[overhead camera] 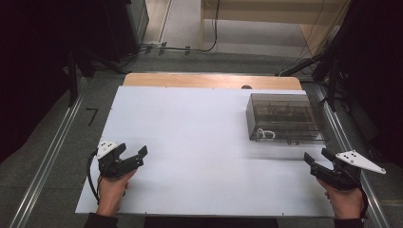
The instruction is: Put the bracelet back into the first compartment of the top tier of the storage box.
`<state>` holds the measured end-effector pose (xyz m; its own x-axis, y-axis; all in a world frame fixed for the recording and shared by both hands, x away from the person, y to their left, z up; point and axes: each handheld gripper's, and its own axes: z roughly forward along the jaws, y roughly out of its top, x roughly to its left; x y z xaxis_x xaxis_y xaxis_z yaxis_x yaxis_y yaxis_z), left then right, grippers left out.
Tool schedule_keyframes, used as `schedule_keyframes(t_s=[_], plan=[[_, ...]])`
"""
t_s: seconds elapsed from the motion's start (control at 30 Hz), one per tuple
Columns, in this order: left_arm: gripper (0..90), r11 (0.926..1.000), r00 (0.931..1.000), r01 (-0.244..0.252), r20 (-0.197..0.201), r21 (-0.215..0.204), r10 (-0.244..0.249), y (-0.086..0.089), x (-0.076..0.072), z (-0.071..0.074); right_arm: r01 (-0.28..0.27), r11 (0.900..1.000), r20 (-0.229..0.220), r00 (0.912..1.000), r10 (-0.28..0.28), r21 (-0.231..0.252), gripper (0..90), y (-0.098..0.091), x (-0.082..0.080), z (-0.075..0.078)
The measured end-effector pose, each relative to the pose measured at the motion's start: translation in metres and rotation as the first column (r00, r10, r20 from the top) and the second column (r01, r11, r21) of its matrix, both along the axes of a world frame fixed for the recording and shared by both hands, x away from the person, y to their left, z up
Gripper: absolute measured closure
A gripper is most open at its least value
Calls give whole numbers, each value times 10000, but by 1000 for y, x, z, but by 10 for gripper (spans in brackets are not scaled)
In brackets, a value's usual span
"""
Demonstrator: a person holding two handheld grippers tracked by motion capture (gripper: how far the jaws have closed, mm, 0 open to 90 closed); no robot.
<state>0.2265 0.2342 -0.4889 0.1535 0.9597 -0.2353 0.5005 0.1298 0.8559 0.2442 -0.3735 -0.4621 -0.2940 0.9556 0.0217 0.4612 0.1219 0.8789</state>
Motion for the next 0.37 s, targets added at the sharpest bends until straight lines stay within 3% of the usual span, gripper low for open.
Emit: schedule_keyframes(t_s=[0.37], plan=[[150,10000,10000,87,-21,39,-86,2,-15,-1,115,9999,-173,9998,-113,119,287,-4,-5,-2]])
